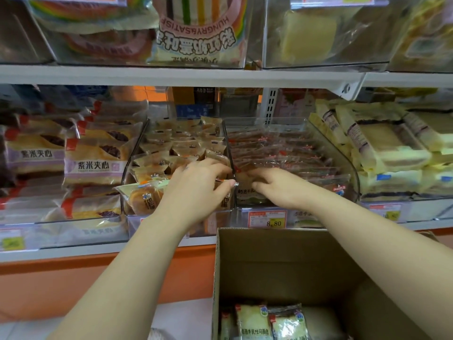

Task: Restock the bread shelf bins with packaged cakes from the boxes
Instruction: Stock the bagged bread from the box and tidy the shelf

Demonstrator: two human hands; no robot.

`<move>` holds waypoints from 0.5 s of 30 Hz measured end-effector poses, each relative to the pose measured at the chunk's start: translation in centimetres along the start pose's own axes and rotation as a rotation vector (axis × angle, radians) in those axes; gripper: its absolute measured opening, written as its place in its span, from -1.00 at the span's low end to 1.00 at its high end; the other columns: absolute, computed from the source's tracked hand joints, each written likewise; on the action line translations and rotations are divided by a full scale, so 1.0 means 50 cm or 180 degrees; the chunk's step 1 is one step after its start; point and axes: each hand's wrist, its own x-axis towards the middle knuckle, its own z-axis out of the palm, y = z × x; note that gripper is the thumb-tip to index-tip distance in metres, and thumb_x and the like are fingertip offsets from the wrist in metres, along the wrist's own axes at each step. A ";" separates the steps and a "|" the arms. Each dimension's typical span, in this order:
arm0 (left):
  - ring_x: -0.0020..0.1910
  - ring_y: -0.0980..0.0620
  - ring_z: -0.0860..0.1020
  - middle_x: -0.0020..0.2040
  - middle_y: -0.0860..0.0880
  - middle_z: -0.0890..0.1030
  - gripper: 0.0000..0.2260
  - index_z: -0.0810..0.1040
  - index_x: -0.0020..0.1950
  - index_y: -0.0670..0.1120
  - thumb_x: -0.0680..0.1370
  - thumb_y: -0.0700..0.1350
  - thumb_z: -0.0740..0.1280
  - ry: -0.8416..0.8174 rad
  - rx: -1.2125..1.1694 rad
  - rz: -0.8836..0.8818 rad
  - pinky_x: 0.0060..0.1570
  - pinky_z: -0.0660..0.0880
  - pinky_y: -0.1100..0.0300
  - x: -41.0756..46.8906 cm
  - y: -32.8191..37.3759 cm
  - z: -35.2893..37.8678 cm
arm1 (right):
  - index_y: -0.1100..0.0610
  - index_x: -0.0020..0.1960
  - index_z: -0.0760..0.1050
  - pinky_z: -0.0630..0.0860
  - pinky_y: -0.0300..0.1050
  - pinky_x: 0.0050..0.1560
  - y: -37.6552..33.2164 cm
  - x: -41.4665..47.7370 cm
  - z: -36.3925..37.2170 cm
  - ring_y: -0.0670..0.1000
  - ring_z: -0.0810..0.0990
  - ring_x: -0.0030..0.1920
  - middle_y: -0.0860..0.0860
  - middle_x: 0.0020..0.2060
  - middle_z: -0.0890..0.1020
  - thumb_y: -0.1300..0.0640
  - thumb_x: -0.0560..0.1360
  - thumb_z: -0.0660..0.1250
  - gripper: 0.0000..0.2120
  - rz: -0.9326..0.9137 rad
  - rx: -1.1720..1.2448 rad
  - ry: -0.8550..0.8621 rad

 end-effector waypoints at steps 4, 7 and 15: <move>0.31 0.03 0.42 0.33 0.09 0.49 -0.68 0.49 0.32 0.08 0.60 0.11 0.18 0.0108 0.0117 0.0000 0.36 0.30 -0.07 -0.008 0.005 0.003 | 0.01 0.40 0.39 0.36 -0.07 0.30 0.038 -0.095 -0.015 -0.02 0.42 0.32 -0.06 0.33 0.48 0.08 0.61 0.14 -0.64 -0.0136 -0.0829 0.1070; 0.33 0.03 0.39 0.31 0.10 0.49 -0.71 0.52 0.28 0.09 0.60 0.07 0.19 0.0305 0.0131 0.0042 0.41 0.16 -0.06 -0.025 0.016 0.006 | -0.05 0.46 0.30 0.17 -0.02 0.43 0.090 -0.139 0.001 -0.02 0.22 0.46 -0.10 0.50 0.22 0.04 0.61 0.12 -0.59 -0.0016 -0.1352 0.0773; 0.11 0.00 0.53 0.07 0.05 0.60 -0.84 0.60 0.10 0.00 0.55 -0.12 0.31 0.0727 -0.0196 0.0620 0.27 0.34 -0.03 -0.096 0.113 0.055 | -0.05 0.43 0.34 0.16 -0.20 0.41 0.124 -0.206 -0.022 -0.12 0.21 0.46 -0.16 0.46 0.27 0.10 0.59 0.23 -0.59 -0.0309 -0.0520 0.0617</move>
